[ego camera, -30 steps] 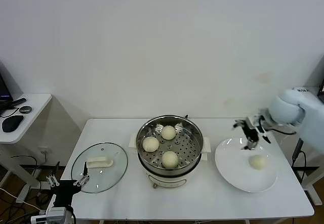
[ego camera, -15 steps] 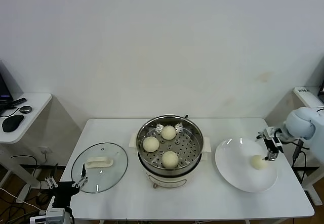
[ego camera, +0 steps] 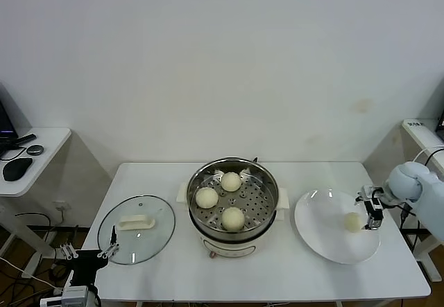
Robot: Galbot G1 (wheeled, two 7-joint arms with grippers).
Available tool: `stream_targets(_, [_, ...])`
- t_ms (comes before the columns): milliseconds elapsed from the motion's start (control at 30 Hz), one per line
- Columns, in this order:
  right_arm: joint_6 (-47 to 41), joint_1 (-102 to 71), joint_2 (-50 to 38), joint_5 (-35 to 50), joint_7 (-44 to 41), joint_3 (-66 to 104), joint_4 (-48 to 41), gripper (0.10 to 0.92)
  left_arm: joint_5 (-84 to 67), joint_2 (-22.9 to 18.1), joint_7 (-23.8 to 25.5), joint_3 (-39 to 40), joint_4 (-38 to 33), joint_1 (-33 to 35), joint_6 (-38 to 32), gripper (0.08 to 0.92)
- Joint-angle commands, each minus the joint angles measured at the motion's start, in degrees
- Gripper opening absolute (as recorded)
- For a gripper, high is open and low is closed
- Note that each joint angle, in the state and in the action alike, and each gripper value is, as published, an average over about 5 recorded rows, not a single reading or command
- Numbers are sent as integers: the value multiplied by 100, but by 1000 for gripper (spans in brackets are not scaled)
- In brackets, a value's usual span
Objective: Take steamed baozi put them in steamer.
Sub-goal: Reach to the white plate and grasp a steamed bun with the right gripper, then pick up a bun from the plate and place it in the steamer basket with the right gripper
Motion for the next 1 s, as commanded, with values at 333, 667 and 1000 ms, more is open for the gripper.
stream_targets(333, [-186,-205,365,-114,32,143,-417,693,-24,-10,9,14,-64,53,33,823])
stream_targets(667, [-344,-53,264,11,23,-2,-229,500,-20,-9,8,16,-61,51,35,823])
stream_targets(1000, [-764,1773,-389,1059,-111,-1278,997,364,-37,11,12,29,-95,25,34,823])
